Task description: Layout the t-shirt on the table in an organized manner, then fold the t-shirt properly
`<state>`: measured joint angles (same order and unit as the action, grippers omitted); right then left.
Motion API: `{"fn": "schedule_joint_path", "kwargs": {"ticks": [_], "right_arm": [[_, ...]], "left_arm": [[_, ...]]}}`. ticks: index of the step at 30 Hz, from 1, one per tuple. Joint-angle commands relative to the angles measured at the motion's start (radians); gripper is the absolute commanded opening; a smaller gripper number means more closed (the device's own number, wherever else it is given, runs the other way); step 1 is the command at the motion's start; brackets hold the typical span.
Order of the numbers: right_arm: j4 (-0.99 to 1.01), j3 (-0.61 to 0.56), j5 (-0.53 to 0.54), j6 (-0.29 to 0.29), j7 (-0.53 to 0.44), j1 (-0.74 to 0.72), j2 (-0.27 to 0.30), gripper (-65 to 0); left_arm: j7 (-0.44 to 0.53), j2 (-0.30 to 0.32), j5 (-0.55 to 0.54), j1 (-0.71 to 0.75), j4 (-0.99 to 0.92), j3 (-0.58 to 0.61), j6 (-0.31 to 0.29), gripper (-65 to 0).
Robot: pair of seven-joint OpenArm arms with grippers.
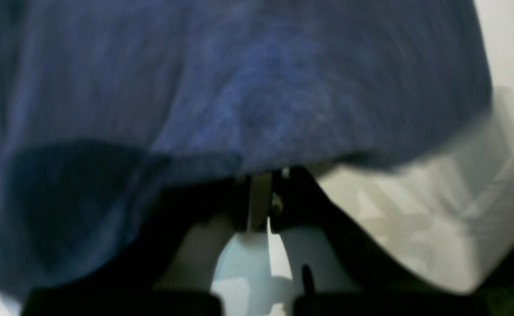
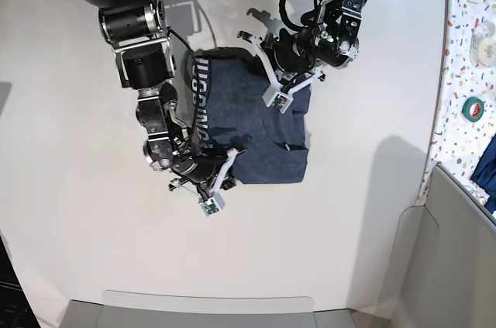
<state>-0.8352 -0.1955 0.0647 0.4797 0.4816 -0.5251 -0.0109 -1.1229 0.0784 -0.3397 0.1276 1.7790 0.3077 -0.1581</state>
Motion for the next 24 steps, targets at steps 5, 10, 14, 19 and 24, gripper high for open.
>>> {"fn": "schedule_joint_path", "kwargs": {"ticks": [5, 10, 14, 19, 24], "right_arm": [[-0.177, 0.006, -0.003, 0.006, 0.081, 0.092, 0.087, -64.5], [-0.404, 0.006, -0.003, 0.006, 0.157, 0.244, 0.162, -64.5], [-0.606, 0.006, -0.003, 0.006, 0.211, 0.38, 0.196, -64.5], [-0.809, 0.008, -0.007, 0.004, 0.256, 0.501, 0.211, -64.5], [-0.892, 0.113, -0.007, -0.002, 0.26, 0.549, 0.245, -64.5]], "left_arm": [[-0.021, 0.036, 0.049, -0.004, 0.005, -0.046, 0.012, -65.0], [-0.018, 0.059, 0.049, -0.055, 0.002, -0.048, 0.012, -65.0], [-0.018, 0.056, 0.049, -0.099, -0.044, -0.048, 0.012, -65.0], [-0.016, 0.051, 0.046, -0.153, -0.1, -0.048, 0.012, -65.0], [-0.016, 0.054, 0.047, -0.164, -0.095, -0.049, 0.012, -65.0]]}}
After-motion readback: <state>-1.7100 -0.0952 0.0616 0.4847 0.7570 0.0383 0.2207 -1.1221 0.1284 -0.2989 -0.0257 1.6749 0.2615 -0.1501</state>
